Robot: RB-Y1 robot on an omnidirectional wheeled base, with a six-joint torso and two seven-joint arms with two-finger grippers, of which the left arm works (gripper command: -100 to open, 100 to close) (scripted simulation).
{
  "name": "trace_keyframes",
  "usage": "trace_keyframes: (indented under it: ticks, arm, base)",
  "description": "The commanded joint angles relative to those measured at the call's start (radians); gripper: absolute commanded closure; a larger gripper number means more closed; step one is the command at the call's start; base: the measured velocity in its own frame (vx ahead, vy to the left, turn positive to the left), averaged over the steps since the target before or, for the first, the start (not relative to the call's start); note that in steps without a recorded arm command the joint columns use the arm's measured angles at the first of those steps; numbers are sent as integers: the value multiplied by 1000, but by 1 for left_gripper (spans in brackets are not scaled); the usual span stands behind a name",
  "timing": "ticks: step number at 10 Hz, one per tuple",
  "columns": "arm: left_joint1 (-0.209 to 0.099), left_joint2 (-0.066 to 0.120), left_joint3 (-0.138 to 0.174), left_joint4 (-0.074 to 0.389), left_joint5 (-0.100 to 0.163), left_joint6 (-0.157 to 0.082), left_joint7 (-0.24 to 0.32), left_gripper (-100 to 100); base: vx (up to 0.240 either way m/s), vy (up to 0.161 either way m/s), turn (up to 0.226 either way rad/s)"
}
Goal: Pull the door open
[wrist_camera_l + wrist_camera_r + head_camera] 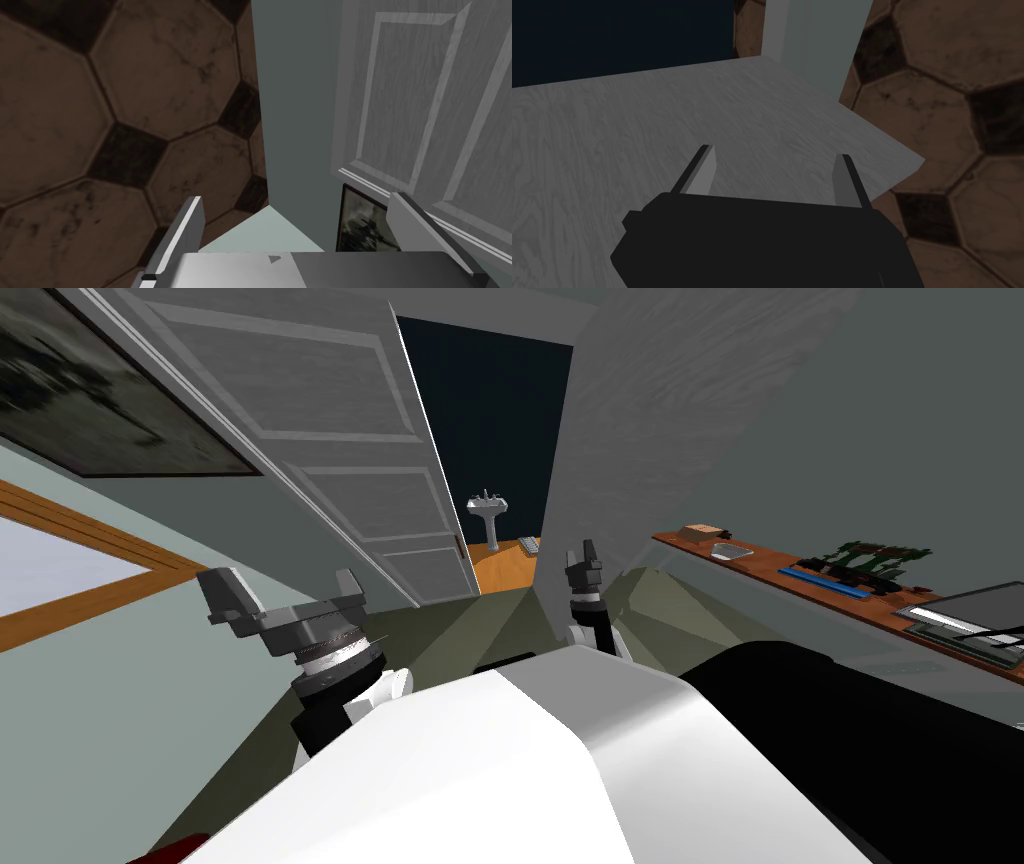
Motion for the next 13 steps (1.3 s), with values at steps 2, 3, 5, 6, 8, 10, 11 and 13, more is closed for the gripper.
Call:
trace_keyframes:
  ticks: [2, 3, 5, 6, 8, 10, 11, 13]
  arm:
    - [-15, 20, -16, 59, 43, -17, 37, -100]
    - [-18, 24, -19, 70, 51, -20, 44, -100]
    - [-26, 32, -28, 100, 73, -29, 63, -100]
    - [-30, 37, -32, 116, 85, -33, 73, -100]
    - [-44, 51, -47, 168, 123, -49, 106, -100]
    - [-54, 61, -58, 208, 152, -60, 130, -100]
    - [-60, 66, -64, 228, 166, -66, 143, -100]
    - [-72, 76, -76, 273, 200, -79, 171, -100]
  base:
    - [117, 33, -101]
    - [122, 9, -57]
    - [93, 9, -50]
    - [92, 8, -69]
    - [118, 26, -90]
    - [96, 22, -70]
    - [97, 13, -77]
    - [97, 37, -89]
